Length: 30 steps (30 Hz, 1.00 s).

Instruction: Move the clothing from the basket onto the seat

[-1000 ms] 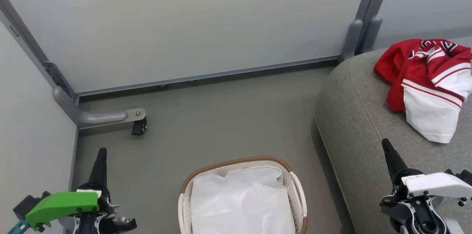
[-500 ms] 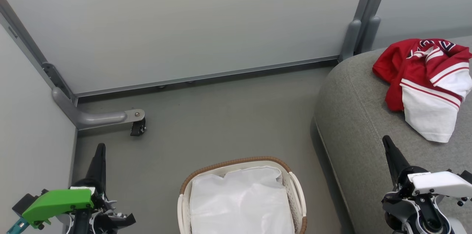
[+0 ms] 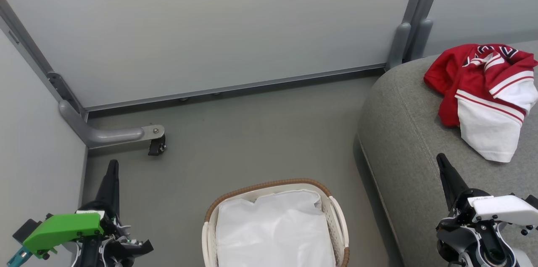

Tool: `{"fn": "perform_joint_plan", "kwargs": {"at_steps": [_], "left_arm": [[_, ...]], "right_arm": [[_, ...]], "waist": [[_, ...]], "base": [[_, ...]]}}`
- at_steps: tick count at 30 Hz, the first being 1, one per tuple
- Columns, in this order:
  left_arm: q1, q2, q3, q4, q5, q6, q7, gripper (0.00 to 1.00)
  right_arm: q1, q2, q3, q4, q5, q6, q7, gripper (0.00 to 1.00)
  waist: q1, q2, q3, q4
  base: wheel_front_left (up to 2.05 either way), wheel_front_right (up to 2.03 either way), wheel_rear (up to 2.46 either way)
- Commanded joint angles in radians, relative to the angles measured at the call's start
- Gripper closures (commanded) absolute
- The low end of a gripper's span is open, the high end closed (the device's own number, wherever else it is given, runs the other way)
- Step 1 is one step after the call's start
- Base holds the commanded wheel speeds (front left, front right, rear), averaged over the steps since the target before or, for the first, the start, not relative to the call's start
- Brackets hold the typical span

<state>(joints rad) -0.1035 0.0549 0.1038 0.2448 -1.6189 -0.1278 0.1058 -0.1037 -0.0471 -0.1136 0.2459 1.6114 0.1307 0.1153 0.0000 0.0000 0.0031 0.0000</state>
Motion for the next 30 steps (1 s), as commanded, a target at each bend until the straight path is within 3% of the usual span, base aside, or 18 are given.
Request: {"fn": "perform_joint_plan", "kwargs": {"at_steps": [1, 30], "left_arm": [[-0.009, 0.004, 0.005, -0.001, -0.002, -0.005, 0.006, 1.00], [-0.010, 0.001, 0.008, -0.001, 0.003, -0.005, 0.006, 1.00]], "right_arm": [[-0.009, -0.006, -0.002, -0.004, 0.003, 0.000, 0.002, 1.00], [-0.008, -0.006, -0.002, -0.004, 0.003, 0.000, 0.001, 1.00]], "waist": [[0.0000, 0.0000, 0.000, 0.000], [0.0000, 0.0000, 0.000, 0.000]], "base": [[0.00, 0.00, 0.00], [0.00, 0.00, 0.00]]}}
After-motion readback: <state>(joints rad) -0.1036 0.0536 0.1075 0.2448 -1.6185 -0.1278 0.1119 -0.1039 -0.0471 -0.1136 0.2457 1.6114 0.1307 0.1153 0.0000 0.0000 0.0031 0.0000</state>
